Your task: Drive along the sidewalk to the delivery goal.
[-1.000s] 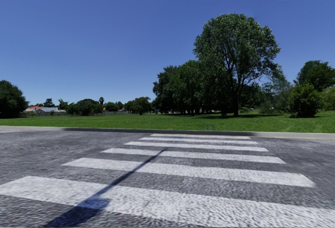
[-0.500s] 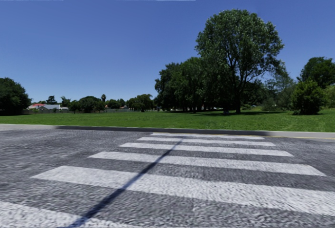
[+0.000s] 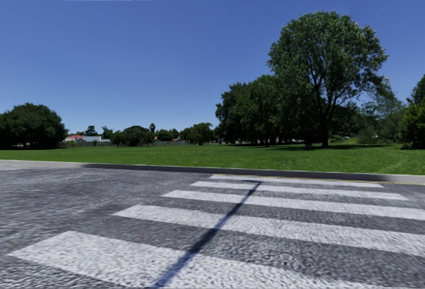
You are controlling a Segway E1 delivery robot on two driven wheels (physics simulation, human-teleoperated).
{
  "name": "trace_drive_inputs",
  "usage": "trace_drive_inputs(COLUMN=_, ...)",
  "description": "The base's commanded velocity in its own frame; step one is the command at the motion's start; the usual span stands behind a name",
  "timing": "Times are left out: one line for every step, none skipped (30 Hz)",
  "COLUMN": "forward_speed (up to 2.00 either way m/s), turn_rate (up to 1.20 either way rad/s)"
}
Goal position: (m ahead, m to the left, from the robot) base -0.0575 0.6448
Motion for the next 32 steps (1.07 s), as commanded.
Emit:
trace_drive_inputs(forward_speed=1.25, turn_rate=0.00)
trace_drive_inputs(forward_speed=1.07, turn_rate=0.00)
trace_drive_inputs(forward_speed=0.00, turn_rate=0.00)
trace_drive_inputs(forward_speed=0.00, turn_rate=0.00)
trace_drive_inputs(forward_speed=0.00, turn_rate=0.00)
trace_drive_inputs(forward_speed=0.00, turn_rate=0.00)
trace_drive_inputs(forward_speed=0.00, turn_rate=0.00)
trace_drive_inputs(forward_speed=0.00, turn_rate=0.00)
trace_drive_inputs(forward_speed=0.00, turn_rate=0.00)
trace_drive_inputs(forward_speed=0.00, turn_rate=0.00)
trace_drive_inputs(forward_speed=0.00, turn_rate=0.00)
trace_drive_inputs(forward_speed=0.00, turn_rate=0.00)
trace_drive_inputs(forward_speed=0.00, turn_rate=0.00)
trace_drive_inputs(forward_speed=0.00, turn_rate=0.00)
trace_drive_inputs(forward_speed=0.00, turn_rate=0.00)
trace_drive_inputs(forward_speed=0.00, turn_rate=0.00)
trace_drive_inputs(forward_speed=0.00, turn_rate=0.00)
trace_drive_inputs(forward_speed=0.00, turn_rate=0.00)
trace_drive_inputs(forward_speed=0.00, turn_rate=0.00)
trace_drive_inputs(forward_speed=0.00, turn_rate=0.00)
trace_drive_inputs(forward_speed=0.00, turn_rate=0.00)
trace_drive_inputs(forward_speed=0.00, turn_rate=0.00)
trace_drive_inputs(forward_speed=0.00, turn_rate=0.00)
trace_drive_inputs(forward_speed=0.00, turn_rate=0.00)
trace_drive_inputs(forward_speed=0.00, turn_rate=0.00)
trace_drive_inputs(forward_speed=0.00, turn_rate=0.00)
trace_drive_inputs(forward_speed=0.00, turn_rate=0.00)
trace_drive_inputs(forward_speed=0.00, turn_rate=0.00)
trace_drive_inputs(forward_speed=0.00, turn_rate=0.00)
trace_drive_inputs(forward_speed=0.00, turn_rate=0.00)
trace_drive_inputs(forward_speed=0.00, turn_rate=0.00)
trace_drive_inputs(forward_speed=0.00, turn_rate=0.00)
